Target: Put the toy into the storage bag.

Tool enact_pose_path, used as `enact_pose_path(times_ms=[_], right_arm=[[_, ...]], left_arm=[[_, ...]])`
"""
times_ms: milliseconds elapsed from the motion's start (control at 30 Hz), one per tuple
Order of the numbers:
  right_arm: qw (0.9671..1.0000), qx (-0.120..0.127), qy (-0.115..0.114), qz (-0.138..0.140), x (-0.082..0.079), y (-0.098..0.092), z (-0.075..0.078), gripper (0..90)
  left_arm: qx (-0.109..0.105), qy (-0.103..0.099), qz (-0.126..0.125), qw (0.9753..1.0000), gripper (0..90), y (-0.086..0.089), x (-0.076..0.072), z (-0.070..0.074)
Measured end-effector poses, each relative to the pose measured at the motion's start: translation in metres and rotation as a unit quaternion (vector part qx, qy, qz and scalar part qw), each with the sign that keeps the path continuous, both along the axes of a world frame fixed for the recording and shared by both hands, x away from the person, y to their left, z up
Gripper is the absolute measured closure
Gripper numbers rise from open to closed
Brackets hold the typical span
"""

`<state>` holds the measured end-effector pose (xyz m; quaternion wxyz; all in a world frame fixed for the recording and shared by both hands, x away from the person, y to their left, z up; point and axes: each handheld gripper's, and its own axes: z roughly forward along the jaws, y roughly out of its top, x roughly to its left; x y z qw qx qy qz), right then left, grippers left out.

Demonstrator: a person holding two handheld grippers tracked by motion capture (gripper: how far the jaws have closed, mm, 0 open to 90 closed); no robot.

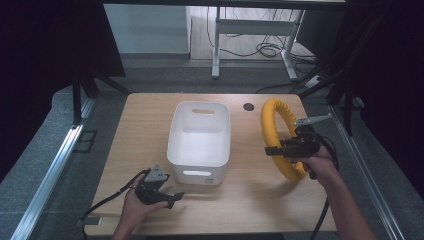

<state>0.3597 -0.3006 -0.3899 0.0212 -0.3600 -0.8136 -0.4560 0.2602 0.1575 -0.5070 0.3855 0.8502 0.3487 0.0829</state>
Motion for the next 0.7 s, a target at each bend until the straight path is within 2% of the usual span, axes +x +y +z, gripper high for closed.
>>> enact_pose_path(times_ms=[200,367,700], right_arm=[[0.9988,0.035,-0.033,-0.004,-0.007,-0.005,0.015,49.3],[0.9966,0.065,-0.050,0.001,-0.010,-0.003,0.023,49.3],[0.9928,0.093,-0.075,-0.004,-0.015,0.009,0.031,49.1]], left_arm=[[0.002,0.000,-0.001,1.0000,15.2,0.000,0.000,-0.001],[0.001,-0.001,-0.002,1.0000,15.2,0.000,0.000,0.000],[0.002,0.000,-0.003,1.0000,15.2,0.000,0.000,0.000]])
